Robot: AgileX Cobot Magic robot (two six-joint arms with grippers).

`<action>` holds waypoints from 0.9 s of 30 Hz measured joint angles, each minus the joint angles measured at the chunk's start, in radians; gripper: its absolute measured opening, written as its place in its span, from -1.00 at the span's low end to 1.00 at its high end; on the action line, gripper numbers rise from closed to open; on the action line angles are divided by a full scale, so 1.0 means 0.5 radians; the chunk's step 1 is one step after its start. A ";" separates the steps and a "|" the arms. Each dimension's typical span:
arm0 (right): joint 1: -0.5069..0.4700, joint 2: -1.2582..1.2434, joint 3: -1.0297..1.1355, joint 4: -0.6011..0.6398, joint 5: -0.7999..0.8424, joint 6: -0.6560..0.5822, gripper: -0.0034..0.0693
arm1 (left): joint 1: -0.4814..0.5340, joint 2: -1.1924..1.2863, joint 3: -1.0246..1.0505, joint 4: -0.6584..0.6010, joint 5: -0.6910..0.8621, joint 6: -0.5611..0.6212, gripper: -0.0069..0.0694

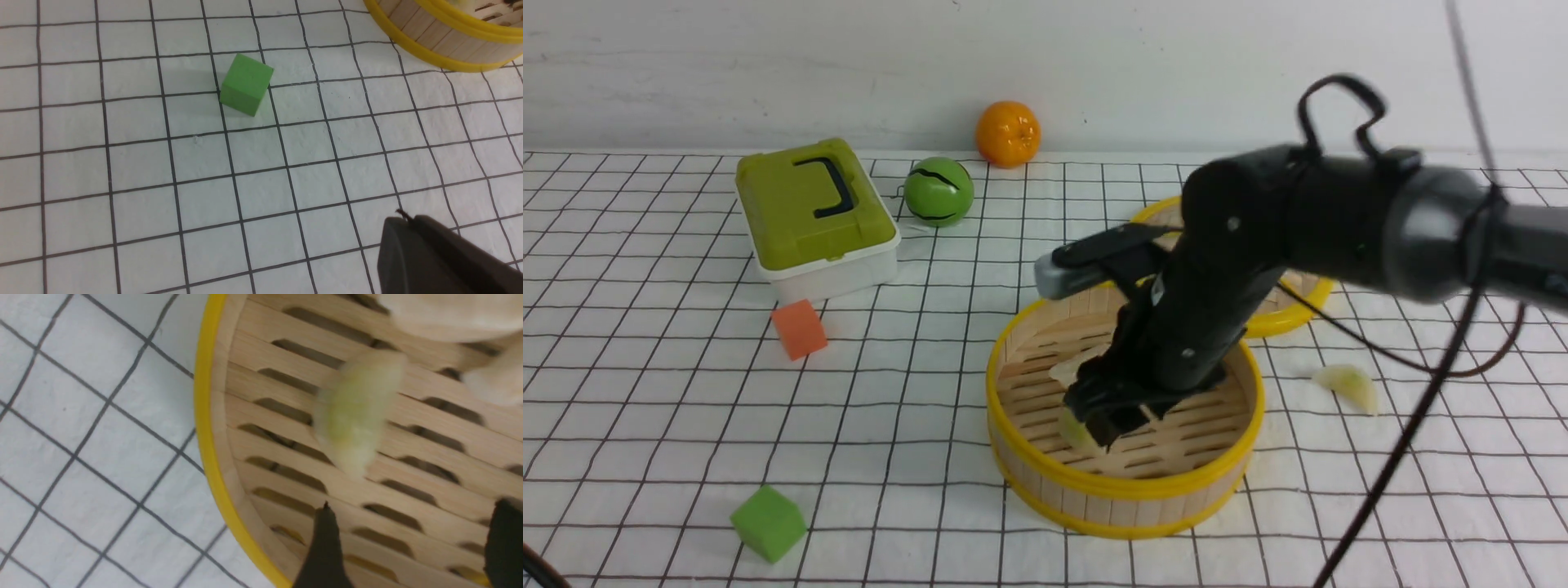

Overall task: Put the dumplings into the steamer on the table with the white tablecloth.
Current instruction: 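Place the dumpling in the bamboo steamer basket with the right gripper, then reach for and grasp a dumpling lying on the table beside the steamer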

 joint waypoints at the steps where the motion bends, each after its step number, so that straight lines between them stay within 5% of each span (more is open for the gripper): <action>1: -0.033 -0.038 -0.004 -0.014 0.032 -0.002 0.50 | 0.000 0.000 0.000 0.000 0.000 0.000 -0.85; 13: -0.764 0.007 -0.025 -0.125 -0.066 -0.142 0.52 | 0.000 0.000 0.000 0.029 -0.101 0.000 -0.84; 24: -0.893 0.415 -0.025 -0.149 -0.200 -0.386 0.49 | 0.000 0.000 0.000 0.009 -0.105 0.000 -0.82; 27: -0.893 0.439 -0.025 -0.155 -0.207 -0.391 0.27 | 0.000 0.000 0.000 0.003 -0.105 0.000 -0.82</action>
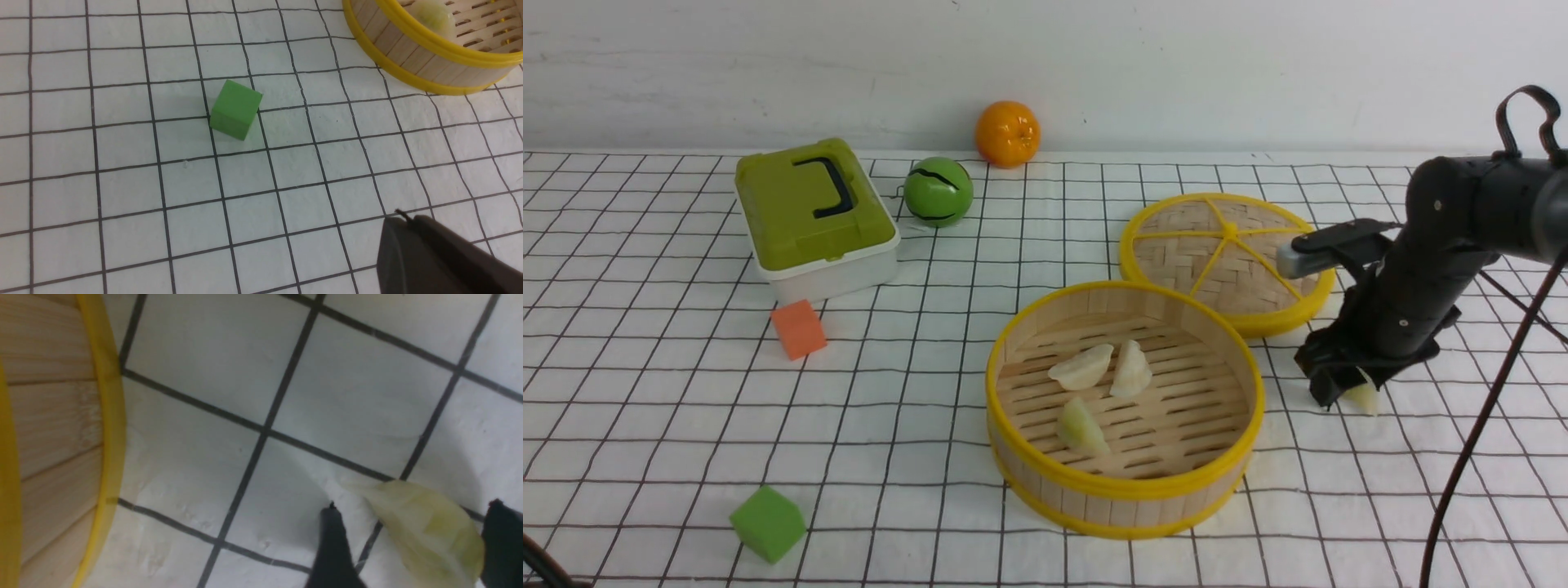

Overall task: Put the dumplings into the steamer on the table with the white tablecloth.
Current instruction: 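Reach for and grasp a dumpling lying on the table beside the steamer, then place the dumpling in the bamboo steamer basket with the right gripper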

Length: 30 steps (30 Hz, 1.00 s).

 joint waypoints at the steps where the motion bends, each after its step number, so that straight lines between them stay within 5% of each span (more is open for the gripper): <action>1: 0.000 0.000 -0.002 0.000 0.000 0.000 0.27 | 0.000 0.000 0.000 0.000 0.000 0.000 -0.81; 5: 0.000 -0.006 -0.037 -0.008 0.106 0.000 -0.43 | 0.000 0.000 0.000 -0.002 0.000 0.000 -0.81; 11: 0.025 -0.181 -0.152 0.042 0.400 0.000 -0.40 | 0.000 0.000 0.000 0.000 0.000 0.000 -0.80; 17: 0.343 -0.498 -0.207 0.252 0.558 0.000 -0.40 | 0.000 0.000 0.000 0.005 -0.047 0.000 -0.79; 23: 0.662 -0.380 -0.207 0.333 0.465 0.002 -0.40 | 0.000 0.000 0.000 0.011 -0.059 0.000 -0.78; 30: 0.773 -0.119 -0.206 0.333 0.267 0.114 -0.40 | 0.000 0.000 0.000 0.015 -0.059 0.000 -0.77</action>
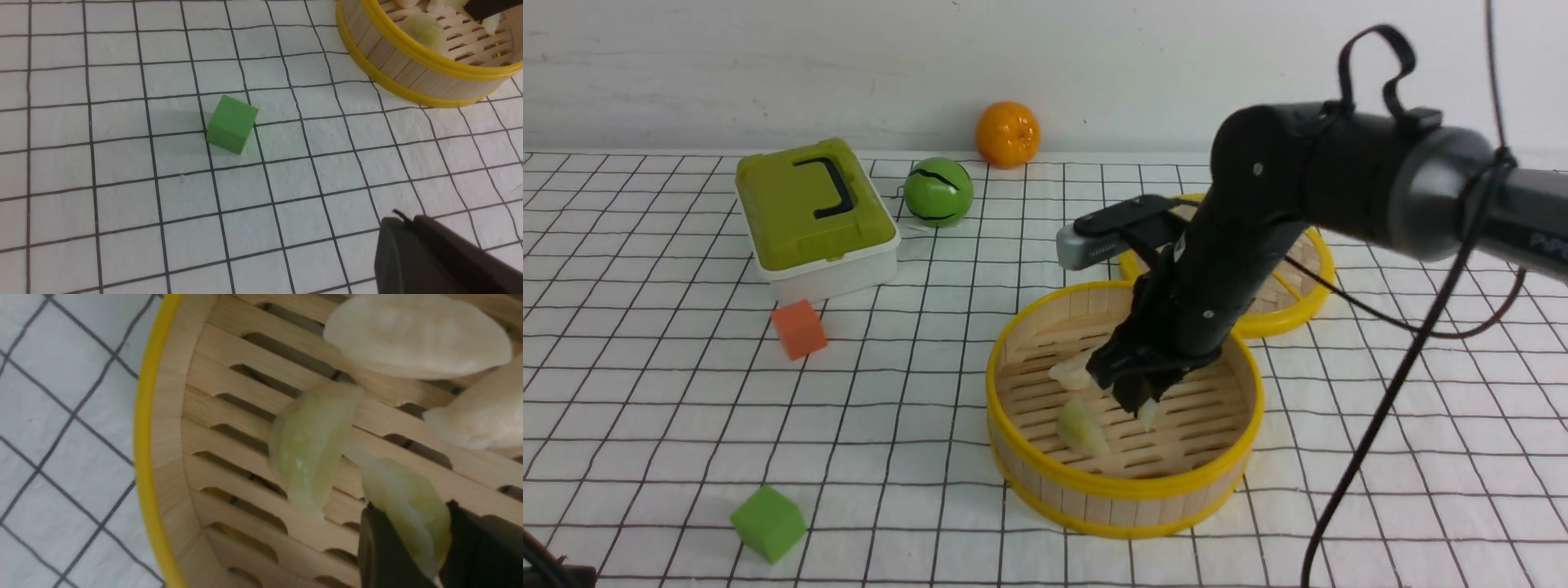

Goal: Put the dumplings into the steamer on the table with the white tablecloth.

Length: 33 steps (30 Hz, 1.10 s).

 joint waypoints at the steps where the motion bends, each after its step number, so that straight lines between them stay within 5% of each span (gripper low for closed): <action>1: 0.000 0.033 0.000 0.000 -0.005 0.014 -0.40 | 0.000 0.000 0.000 0.000 0.000 0.000 -0.76; 13: 0.000 0.053 0.000 -0.123 0.112 0.150 0.17 | 0.000 0.000 0.000 0.000 0.000 0.000 -0.73; 18: 0.000 -0.217 0.018 -0.056 0.219 0.067 0.17 | 0.000 0.000 0.000 0.000 0.000 0.000 -0.72; 22: 0.001 -0.643 0.167 0.018 0.145 0.006 -0.06 | 0.000 0.000 0.000 0.000 0.000 0.000 -0.72; 28: 0.079 -1.266 0.695 0.076 -0.194 -0.061 -0.83 | 0.000 0.000 0.000 0.000 0.000 0.000 -0.71; 33: 0.157 -1.550 0.983 0.156 -0.381 -0.064 -0.97 | 0.000 0.000 0.000 0.000 0.000 0.000 -0.69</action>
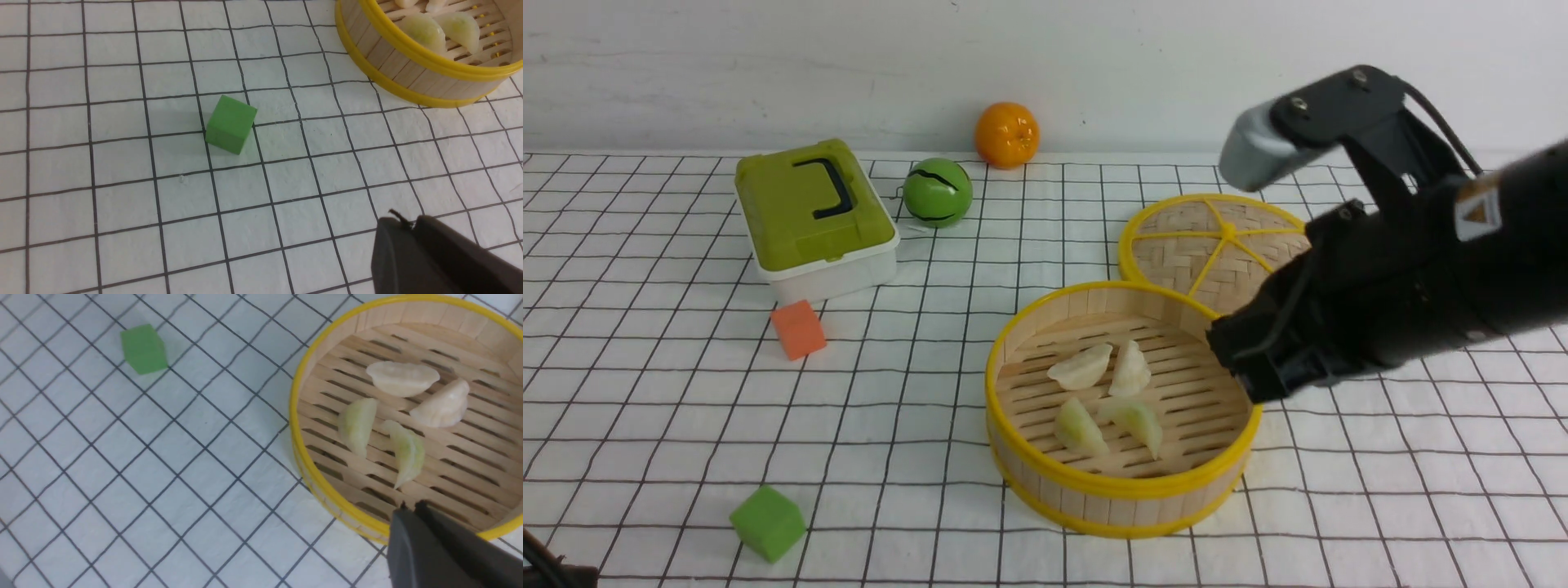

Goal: Put the dumplings into the steamer on the table with the white tablecloth.

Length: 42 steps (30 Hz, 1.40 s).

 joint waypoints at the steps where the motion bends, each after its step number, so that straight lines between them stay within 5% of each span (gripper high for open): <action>1: 0.007 -0.038 0.037 0.000 -0.001 0.000 -0.97 | 0.000 0.000 0.000 0.000 0.000 0.000 -0.68; 16: 0.021 -0.577 0.101 -0.132 -0.014 -0.138 -0.97 | 0.000 0.000 0.000 0.000 0.000 0.000 -0.67; 23: -0.015 -0.972 0.615 -0.165 -0.723 -0.138 -0.97 | 0.000 0.000 0.000 0.000 0.000 0.000 -0.67; 30: -0.446 -1.592 1.525 -0.448 -1.230 0.324 -0.97 | 0.000 0.000 0.000 0.000 0.000 0.000 -0.66; 36: -0.987 -2.210 1.997 -0.777 -1.191 0.716 -0.97 | 0.000 0.000 0.000 0.000 0.000 0.000 -0.64; 42: -1.180 -2.501 2.268 -0.779 -1.054 0.739 -0.97 | 0.000 0.000 0.000 0.000 0.000 0.000 -0.63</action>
